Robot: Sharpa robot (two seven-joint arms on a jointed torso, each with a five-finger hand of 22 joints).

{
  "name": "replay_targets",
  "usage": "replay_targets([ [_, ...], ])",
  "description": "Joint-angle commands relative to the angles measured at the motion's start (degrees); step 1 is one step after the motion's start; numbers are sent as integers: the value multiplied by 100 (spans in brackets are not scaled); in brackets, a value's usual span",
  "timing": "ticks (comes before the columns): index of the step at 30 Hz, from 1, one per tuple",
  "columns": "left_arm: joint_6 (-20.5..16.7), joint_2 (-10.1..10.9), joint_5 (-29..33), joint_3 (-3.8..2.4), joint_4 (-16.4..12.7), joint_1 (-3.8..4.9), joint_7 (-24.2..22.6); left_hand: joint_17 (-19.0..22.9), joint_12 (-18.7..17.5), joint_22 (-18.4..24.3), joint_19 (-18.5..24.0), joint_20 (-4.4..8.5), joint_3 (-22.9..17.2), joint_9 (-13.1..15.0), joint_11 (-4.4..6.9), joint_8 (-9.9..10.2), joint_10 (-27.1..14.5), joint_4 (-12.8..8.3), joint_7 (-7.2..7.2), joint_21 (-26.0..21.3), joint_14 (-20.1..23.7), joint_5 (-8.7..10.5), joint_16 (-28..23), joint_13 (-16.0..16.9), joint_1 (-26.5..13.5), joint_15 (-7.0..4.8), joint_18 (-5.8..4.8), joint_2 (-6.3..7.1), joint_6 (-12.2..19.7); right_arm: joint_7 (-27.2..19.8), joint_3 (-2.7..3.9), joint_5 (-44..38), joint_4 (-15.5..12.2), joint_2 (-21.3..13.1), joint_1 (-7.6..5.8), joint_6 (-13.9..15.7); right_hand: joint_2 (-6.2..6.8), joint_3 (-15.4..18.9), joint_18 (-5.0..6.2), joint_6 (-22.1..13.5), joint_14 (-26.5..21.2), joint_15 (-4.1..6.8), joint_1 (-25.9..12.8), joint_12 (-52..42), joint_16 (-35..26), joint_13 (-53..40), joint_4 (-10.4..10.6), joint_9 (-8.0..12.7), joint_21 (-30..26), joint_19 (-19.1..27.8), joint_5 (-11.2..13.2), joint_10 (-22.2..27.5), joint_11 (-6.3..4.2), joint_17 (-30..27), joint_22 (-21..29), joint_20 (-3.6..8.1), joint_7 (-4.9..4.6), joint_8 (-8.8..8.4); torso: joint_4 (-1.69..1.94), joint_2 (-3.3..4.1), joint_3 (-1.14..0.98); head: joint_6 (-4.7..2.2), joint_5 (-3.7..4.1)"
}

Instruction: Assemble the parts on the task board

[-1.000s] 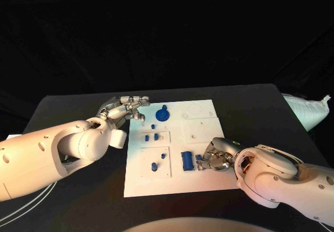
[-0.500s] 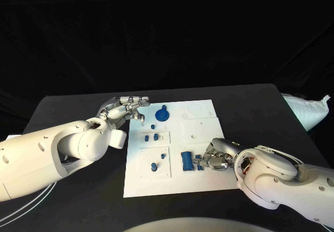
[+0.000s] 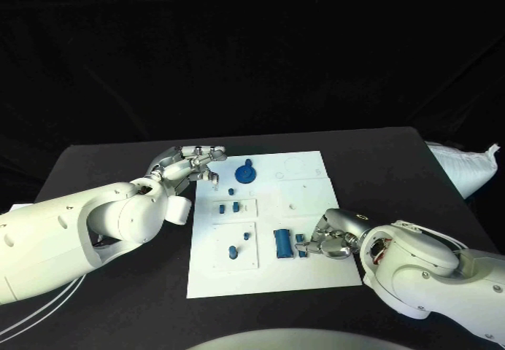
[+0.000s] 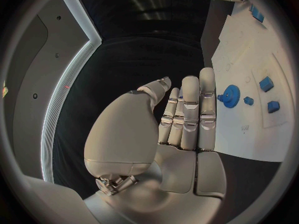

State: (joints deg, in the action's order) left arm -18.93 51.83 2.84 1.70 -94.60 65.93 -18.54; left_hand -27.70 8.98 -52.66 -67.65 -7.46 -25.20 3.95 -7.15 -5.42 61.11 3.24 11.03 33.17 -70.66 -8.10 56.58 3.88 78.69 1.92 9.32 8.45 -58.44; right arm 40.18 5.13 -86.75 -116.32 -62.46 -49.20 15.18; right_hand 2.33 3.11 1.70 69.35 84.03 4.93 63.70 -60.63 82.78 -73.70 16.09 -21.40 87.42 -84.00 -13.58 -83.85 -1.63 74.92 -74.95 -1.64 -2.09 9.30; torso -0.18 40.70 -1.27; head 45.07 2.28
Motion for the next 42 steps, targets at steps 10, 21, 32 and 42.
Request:
replay_targets([
  [10,117,-11,21,4,115,-6,-66,12,21,10,5,-16,49,-5,1,-36,-43,0,14,-44,40,24,11,-6,-5,1,113,-39,35,-1166,2,1403,304,-188,-65,1282,14,132,26,-644,292,-144,1218,1137,-311,586,-206,166,-292,-63,-234,403,200,-127,-913,-122,-304,-444,4,-46,16,-78,23],
  [21,117,-89,182,6,448,-43,-186,184,151,129,249,-25,154,-2,25,-91,-12,-21,-26,-274,389,23,-236,0,-41,5,112,-74,-14,-4407,0,5291,1331,-9,-482,1664,-279,-83,771,-996,-894,-320,2215,4373,-3666,2936,-413,423,-3258,2223,-143,1586,399,-3850,1877,-275,-523,-567,35,-239,88,-168,96],
  [32,70,-635,526,2,1479,-51,-376,1401,-2,1039,1601,-262,76,-15,-57,-72,132,-36,-25,-1642,1230,12,-2870,-34,-24,284,34,-164,-59,-6000,4,7289,2943,1049,-587,927,-228,-698,826,-1308,-2098,-967,2782,5705,-7013,5793,-335,981,-6278,3327,138,1888,876,-5771,4155,-866,-854,-571,60,-575,181,-536,74],
  [42,29,-1213,590,-6,2339,-55,-531,2158,-511,2325,2191,-718,105,-20,-201,142,85,-89,30,-2821,1293,12,-4511,-35,-36,583,123,-176,35,-6397,22,7708,4140,1862,-611,567,-145,-1001,890,-1377,-1890,-1076,2591,5703,-7739,6836,-539,1374,-7133,2917,151,1962,953,-6559,5007,-991,-880,-569,114,-728,169,-798,41],
])
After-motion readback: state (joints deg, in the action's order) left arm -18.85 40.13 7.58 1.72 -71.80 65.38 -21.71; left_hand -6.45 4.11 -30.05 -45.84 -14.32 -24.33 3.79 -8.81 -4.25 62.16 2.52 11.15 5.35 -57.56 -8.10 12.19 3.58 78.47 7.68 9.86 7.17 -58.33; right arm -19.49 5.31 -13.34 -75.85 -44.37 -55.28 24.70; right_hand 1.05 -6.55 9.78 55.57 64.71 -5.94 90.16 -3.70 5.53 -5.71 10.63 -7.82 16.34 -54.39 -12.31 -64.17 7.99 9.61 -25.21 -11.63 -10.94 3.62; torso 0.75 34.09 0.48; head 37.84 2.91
